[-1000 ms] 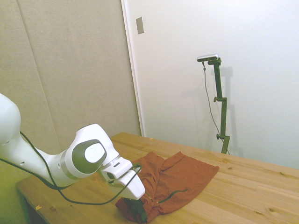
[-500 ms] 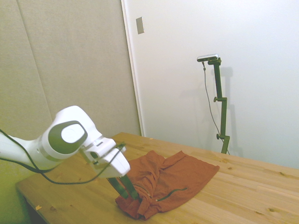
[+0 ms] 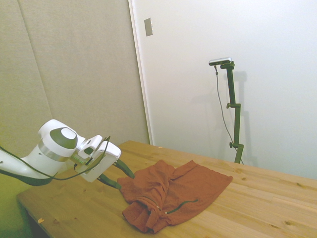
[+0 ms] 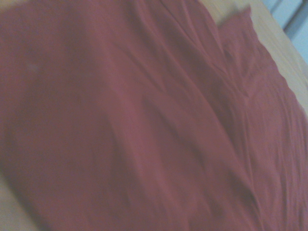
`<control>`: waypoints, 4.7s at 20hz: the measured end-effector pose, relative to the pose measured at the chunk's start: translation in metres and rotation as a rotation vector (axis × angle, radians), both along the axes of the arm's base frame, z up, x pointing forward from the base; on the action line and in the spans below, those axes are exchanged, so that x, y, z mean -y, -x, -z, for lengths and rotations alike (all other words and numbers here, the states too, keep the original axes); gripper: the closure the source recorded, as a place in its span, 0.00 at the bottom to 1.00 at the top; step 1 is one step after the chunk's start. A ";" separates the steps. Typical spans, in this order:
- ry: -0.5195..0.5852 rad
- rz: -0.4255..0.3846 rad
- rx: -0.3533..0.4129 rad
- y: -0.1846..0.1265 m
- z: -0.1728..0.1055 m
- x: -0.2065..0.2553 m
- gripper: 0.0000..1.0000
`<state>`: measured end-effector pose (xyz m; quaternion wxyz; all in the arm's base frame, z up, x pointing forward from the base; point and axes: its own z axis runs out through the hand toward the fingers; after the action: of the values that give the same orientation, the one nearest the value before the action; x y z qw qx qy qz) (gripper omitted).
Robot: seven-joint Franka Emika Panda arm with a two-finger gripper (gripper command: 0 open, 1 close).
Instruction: Fold the shorts
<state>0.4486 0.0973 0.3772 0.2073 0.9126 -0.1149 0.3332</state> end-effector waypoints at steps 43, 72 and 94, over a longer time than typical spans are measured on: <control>0.040 -0.116 0.008 -0.069 0.075 -0.053 1.00; -0.094 0.147 0.265 -0.139 -0.060 0.095 1.00; -0.069 0.395 0.292 -0.218 -0.060 0.287 0.00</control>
<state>0.6668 -0.1896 0.4377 0.2183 0.8211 -0.3313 0.4103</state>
